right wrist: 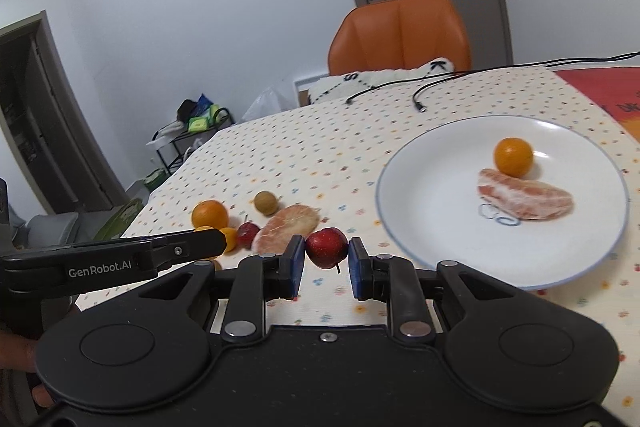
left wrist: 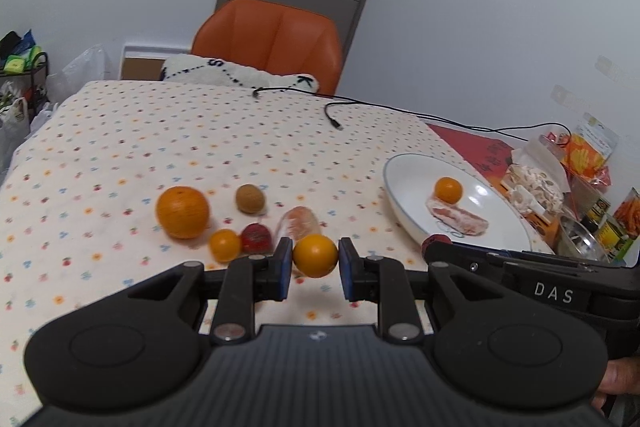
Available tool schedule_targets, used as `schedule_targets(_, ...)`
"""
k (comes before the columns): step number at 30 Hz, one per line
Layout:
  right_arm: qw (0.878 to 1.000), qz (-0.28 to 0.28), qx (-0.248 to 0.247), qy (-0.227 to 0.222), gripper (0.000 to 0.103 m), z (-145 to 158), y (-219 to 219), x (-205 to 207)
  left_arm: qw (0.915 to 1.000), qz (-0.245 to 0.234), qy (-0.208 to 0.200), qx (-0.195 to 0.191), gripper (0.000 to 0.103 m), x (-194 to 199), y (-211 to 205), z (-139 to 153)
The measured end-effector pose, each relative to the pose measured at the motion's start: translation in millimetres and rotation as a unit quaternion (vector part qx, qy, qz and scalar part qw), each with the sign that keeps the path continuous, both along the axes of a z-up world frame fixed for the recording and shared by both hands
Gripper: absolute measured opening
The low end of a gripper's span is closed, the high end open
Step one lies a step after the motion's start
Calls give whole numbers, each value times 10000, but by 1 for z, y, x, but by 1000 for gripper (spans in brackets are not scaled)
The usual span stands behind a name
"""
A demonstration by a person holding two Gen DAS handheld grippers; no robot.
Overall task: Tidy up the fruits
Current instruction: 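Carry the red plum in the right tool while the left tool carries the small orange to the plate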
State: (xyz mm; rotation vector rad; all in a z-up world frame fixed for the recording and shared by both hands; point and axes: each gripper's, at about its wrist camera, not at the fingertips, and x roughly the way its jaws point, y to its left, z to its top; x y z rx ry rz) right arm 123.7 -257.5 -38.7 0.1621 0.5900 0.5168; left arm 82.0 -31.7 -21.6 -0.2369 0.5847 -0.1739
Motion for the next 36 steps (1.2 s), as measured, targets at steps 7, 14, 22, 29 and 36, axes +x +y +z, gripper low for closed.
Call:
schedule_targets(7,9997,-254,-19,-59,22,4,-21,-5,9997,-241,-65,3,23,9,-21,2)
schedule_targets(14,9983,-569,-41,-66,22,5,-44,-9,9986,-512,-99,-53,23,16,-45,3)
schedule_targets(22,9963,-856,-59,-61,22,3,-65,-15,9965,-813,-161,-50,23,23,-72,5)
schedule_targets(29,9940,-1097,1,-47,22,1,-81,-16,9948,-998,-228,-8,23,30,-92,8)
schedule_targets(36,9920,-1260,20,-28,22,0,-92,-17,9939,-1075,-257,39,23,39,-109,12)
